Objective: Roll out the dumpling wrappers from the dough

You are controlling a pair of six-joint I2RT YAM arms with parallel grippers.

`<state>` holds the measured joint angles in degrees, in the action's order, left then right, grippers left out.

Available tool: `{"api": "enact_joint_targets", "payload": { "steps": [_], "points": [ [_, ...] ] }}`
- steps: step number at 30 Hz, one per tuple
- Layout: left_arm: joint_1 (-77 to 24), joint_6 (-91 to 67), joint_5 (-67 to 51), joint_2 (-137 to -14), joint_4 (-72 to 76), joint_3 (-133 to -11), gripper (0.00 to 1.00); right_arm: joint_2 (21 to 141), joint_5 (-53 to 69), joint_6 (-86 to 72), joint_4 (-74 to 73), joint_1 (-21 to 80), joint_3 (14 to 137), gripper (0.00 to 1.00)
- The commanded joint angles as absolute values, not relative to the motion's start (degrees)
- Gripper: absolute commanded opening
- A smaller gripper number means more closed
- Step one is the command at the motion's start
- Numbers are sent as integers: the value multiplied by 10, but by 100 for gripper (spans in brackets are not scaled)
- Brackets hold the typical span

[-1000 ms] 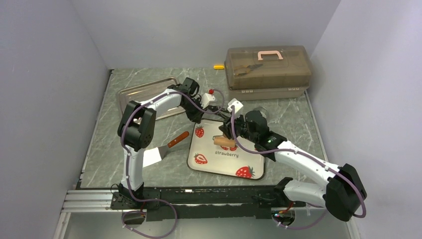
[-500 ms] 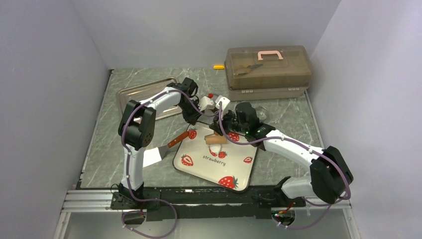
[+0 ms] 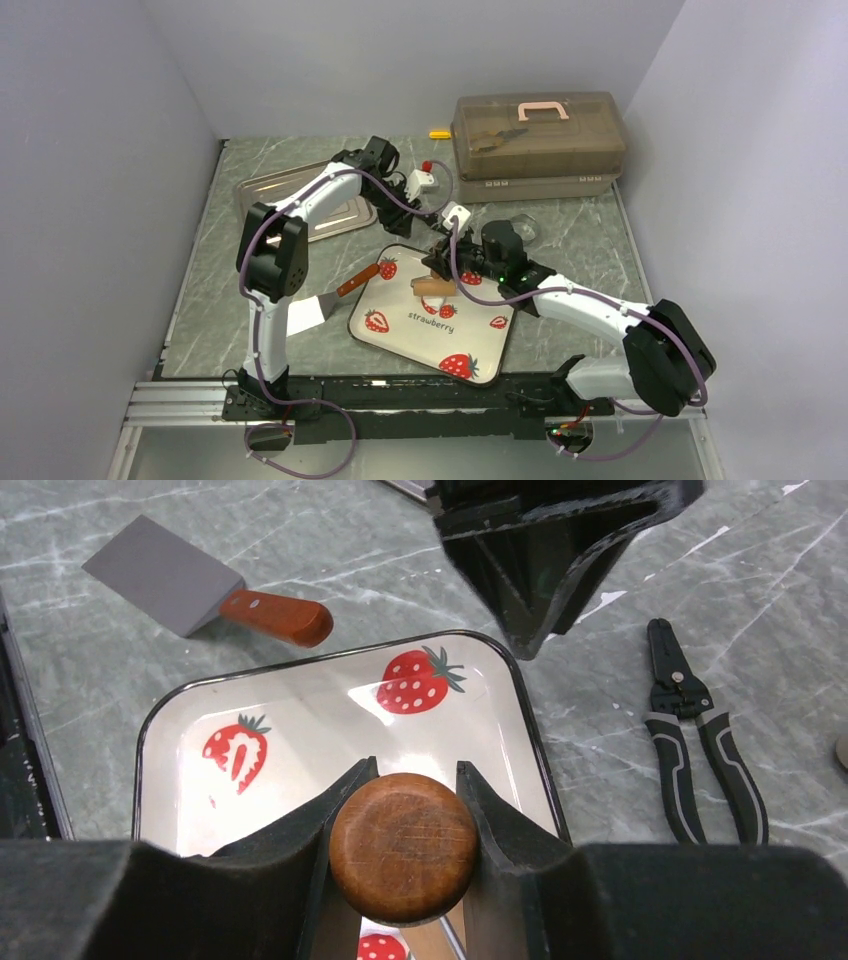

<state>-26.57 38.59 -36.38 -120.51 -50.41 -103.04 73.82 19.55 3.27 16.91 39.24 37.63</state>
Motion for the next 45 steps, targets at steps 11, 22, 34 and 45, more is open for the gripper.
{"api": "enact_joint_targets", "payload": {
  "steps": [11, 22, 34, 45],
  "points": [
    [-277, 292, -202, -1193, -383, -907, 42, 762, 58, 44, 126, 474, 305, 0],
    [-283, 296, -153, -1217, -398, -913, 29, 740, -37, -78, 120, 562, 244, 0],
    [-286, 295, -146, -1224, -402, -918, 9, 696, -72, -142, 70, 623, 221, 0],
    [-286, 298, -151, -1225, -406, -921, 8, 666, -71, -112, 8, 623, 316, 0]
  ]
}}
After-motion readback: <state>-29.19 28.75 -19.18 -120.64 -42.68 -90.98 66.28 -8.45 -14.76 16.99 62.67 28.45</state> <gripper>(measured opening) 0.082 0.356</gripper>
